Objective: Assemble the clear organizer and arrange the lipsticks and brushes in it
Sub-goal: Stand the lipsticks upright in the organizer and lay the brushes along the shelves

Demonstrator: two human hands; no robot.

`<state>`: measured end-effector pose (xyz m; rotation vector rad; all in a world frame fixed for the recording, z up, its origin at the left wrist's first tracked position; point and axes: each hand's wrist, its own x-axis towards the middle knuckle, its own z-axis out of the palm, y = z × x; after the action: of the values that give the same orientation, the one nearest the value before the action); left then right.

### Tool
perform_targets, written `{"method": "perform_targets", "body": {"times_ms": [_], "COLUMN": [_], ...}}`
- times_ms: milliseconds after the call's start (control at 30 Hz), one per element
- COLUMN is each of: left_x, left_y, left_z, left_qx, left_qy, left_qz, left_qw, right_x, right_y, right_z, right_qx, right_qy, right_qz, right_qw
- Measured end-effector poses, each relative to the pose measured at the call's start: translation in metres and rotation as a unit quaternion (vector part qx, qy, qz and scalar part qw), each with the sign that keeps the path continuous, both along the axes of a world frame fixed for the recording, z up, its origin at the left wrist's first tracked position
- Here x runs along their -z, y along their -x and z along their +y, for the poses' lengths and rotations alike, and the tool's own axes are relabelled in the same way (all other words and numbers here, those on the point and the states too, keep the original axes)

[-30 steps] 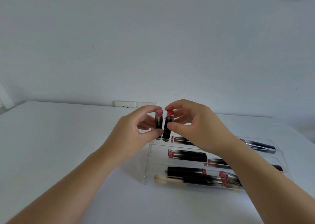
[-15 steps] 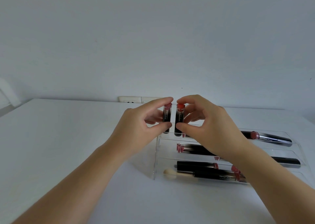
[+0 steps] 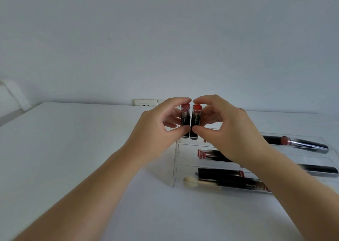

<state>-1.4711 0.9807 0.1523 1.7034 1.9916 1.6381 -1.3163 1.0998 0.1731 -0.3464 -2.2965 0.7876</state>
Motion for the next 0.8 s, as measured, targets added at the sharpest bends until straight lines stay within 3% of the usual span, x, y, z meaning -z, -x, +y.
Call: {"method": "perform_targets", "body": {"times_ms": [333, 800], "left_x": [-0.0002, 0.0015], "left_y": [-0.0005, 0.0009], "left_z": [0.0008, 0.0020], "left_qx": [0.001, 0.017], "left_qy": [-0.001, 0.014], "left_qz": [0.008, -0.045], "left_qw": [1.000, 0.999], "right_x": [0.0014, 0.0045], "right_y": [-0.0006, 0.0002], "right_z": [0.0021, 0.0029], "right_qx": [0.008, 0.005], "right_qy": [-0.012, -0.021], "right_qz": [-0.006, -0.010], "right_qw": [1.000, 1.000]}}
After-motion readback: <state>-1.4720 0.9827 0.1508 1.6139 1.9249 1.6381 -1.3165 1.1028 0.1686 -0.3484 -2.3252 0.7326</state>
